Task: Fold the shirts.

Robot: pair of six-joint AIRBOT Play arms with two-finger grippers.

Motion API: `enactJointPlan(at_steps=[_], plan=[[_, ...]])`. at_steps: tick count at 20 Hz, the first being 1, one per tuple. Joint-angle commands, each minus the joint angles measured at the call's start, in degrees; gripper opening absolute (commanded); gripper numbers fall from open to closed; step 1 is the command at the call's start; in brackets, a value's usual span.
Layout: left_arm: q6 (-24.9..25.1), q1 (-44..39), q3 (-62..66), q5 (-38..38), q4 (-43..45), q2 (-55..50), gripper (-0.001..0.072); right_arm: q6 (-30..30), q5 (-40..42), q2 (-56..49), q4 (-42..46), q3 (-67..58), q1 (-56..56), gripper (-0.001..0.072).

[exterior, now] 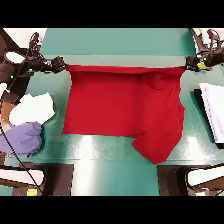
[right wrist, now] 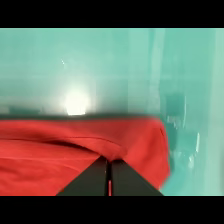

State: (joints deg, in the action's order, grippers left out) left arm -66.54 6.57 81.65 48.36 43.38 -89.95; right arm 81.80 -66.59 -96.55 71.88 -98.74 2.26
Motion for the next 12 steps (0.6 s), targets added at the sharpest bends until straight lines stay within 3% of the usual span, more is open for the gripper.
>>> enactJointPlan(at_steps=[1,3,6,10,11,12], plan=[[0.8,0.6,1.3,9.3,9.1,-0.6,0.0020,-0.1,-0.5,4.0,3.3,7.3,-0.9,0.0013],[1.0,0.2,-1.5,12.9,14.5,-0.6,0.0020,0.0,1.9,8.3,3.1,15.8,-1.6,0.0012],[1.0,0.2,-6.2,12.0,15.0,-0.6,0.0020,0.0,7.8,12.9,3.2,26.7,-3.2,0.0013],[0.4,0.2,-7.4,13.5,15.0,-0.6,0.0021,0.9,9.1,14.0,2.6,32.9,-3.3,0.0015],[-1.0,0.2,-7.4,14.4,15.0,-0.6,0.0064,1.7,8.6,14.0,2.6,33.3,-3.3,0.0022],[-3.2,0.2,-7.4,15.5,15.0,-0.6,0.0357,1.7,7.5,14.0,2.0,33.1,-3.3,0.0150]])
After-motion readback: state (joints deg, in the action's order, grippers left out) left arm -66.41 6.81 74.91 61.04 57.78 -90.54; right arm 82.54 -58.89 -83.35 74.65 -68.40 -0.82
